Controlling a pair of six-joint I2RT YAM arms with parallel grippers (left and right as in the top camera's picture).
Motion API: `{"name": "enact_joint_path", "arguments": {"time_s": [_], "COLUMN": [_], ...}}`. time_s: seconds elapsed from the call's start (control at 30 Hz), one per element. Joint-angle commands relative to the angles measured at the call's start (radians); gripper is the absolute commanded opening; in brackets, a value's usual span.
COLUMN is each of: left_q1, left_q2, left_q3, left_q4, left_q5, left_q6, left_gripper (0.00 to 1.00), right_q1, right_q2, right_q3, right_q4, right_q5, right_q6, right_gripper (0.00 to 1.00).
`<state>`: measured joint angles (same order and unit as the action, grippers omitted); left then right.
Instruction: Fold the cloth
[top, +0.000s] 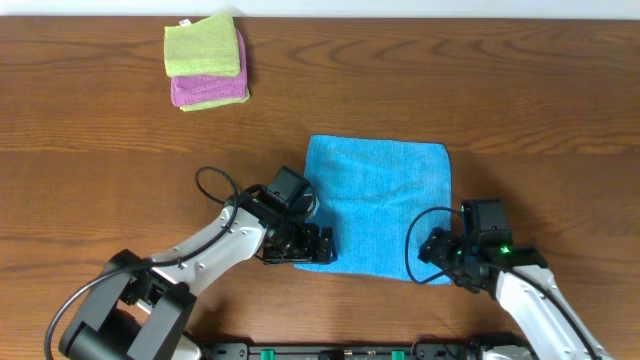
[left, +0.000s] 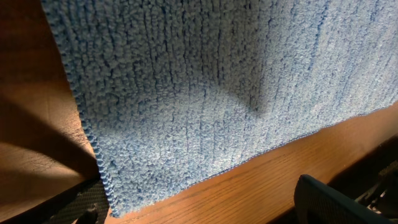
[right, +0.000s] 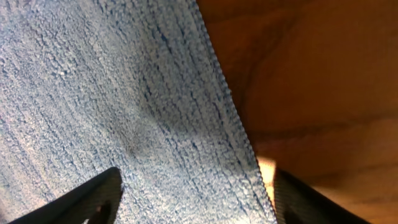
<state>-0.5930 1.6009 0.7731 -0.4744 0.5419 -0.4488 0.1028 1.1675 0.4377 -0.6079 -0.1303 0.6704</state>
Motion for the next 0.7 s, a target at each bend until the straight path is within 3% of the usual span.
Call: {"name": "enact_joint_path", "arguments": {"time_s": [0.0,0.53,0.67], "left_q1": [-0.003,-0.003,-0.003], "left_q2": [0.016,0.016,0.016], "left_q3": [-0.009,-0.009,-0.009], "left_q4": [-0.02,-0.045,-0.045], "left_q5": [-0.055,-0.055,-0.055], "left_q6": [-0.005,-0.004,-0.004], "left_gripper": [0.95,0.95,0.95], "right_q1": [-0.006,-0.004,-0.004], "right_q2": [0.051,0.062,0.062], "right_q3": [-0.039,-0.039,-0.039], "right_q4": [0.005,-0.159,-0.177], "right_q5": [-0.042,-0.136,-0.132], "right_q6": [0.01,0.145,0.145], "right_gripper": [0.75,0.71,0.65]}}
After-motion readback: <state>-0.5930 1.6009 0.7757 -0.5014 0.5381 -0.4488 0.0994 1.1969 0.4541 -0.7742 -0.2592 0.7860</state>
